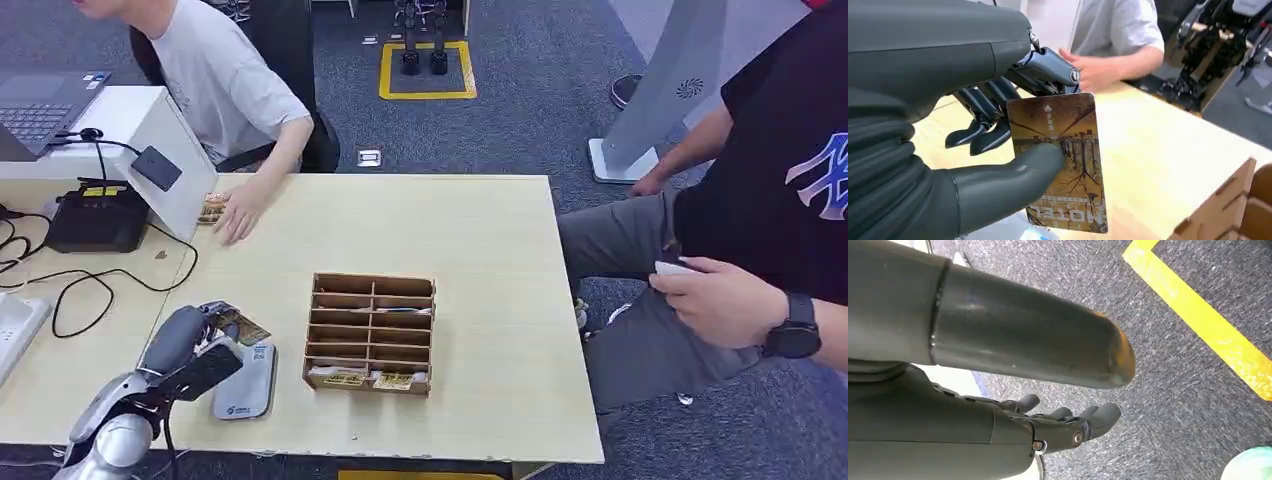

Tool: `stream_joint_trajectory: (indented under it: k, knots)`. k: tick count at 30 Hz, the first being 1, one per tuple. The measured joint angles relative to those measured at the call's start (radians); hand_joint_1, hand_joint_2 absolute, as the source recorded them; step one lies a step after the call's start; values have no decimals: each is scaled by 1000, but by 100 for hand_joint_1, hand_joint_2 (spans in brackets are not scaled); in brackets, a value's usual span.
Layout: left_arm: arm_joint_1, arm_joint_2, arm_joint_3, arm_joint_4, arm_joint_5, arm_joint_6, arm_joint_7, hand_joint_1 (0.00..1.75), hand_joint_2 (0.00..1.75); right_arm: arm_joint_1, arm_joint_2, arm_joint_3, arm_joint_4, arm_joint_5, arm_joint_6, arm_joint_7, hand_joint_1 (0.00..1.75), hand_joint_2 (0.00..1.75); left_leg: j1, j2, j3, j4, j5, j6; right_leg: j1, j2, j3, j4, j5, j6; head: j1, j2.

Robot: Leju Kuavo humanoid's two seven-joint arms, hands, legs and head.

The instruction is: Pass the card to the sensor for recognition and then transmit it.

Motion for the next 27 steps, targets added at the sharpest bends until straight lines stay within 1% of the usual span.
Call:
stream_joint_trajectory:
  k: [3, 5, 6, 9, 12, 16, 18, 22, 27]
  knots:
    - [27, 40, 1, 0, 36, -67, 0, 175, 175, 0, 0, 0, 0, 8, 5, 3, 0, 0, 0, 0, 0, 0, 0, 0, 0, 0, 0, 0, 0, 0, 0, 0]
    - [64, 84, 5, 0, 62, -105, -6, 175, 175, -1, -2, 0, 0, 13, 11, 3, 0, 0, 1, 1, 0, 0, 0, 0, 0, 1, -1, 0, 0, 0, 0, 0]
    - [86, 114, 10, 1, 70, -116, -11, 175, 175, -1, -2, 0, 0, 15, 12, 3, 0, 0, 1, 1, 0, 0, 0, 0, 0, 1, -1, 0, -1, 0, 0, 0]
    - [125, 153, 19, 1, 76, -121, -18, 175, 175, -4, -3, -1, 0, 18, 15, 3, 0, 0, 1, -1, 0, 0, 0, 0, 0, -1, 0, 0, -2, -1, 0, 0]
    - [139, 173, 19, 1, 59, -115, -12, 175, 175, -7, -3, -1, 0, 19, 17, 5, 0, 0, 1, -1, 0, -1, 0, 0, 0, -1, 0, 0, -1, -1, 0, 0]
    - [150, 200, 16, 1, -58, -68, 53, 175, 175, -8, -3, -2, 0, 26, 18, 8, 0, 0, 1, 0, 1, -1, 0, 0, 0, -1, 0, 0, -1, -1, 0, 0]
    - [154, 209, 12, 1, -86, -51, 67, 175, 175, -8, -3, -3, 0, 30, 18, 8, 0, 0, 1, -1, 1, -1, 0, 0, 0, -1, 1, 0, -1, -1, 0, 0]
    - [158, 215, -2, 3, -112, -36, 82, 175, 175, -10, -3, -9, 0, 34, 18, 7, 0, 0, 1, -1, 1, -1, 0, 0, 0, -1, 1, 0, -1, -1, 0, 0]
    - [158, 215, -36, 6, -126, -12, 89, 175, 175, -10, -3, -12, 0, 38, 19, 11, 0, 0, 1, -1, 1, -1, 0, 0, 0, -1, 1, 0, -1, -1, 0, 0]
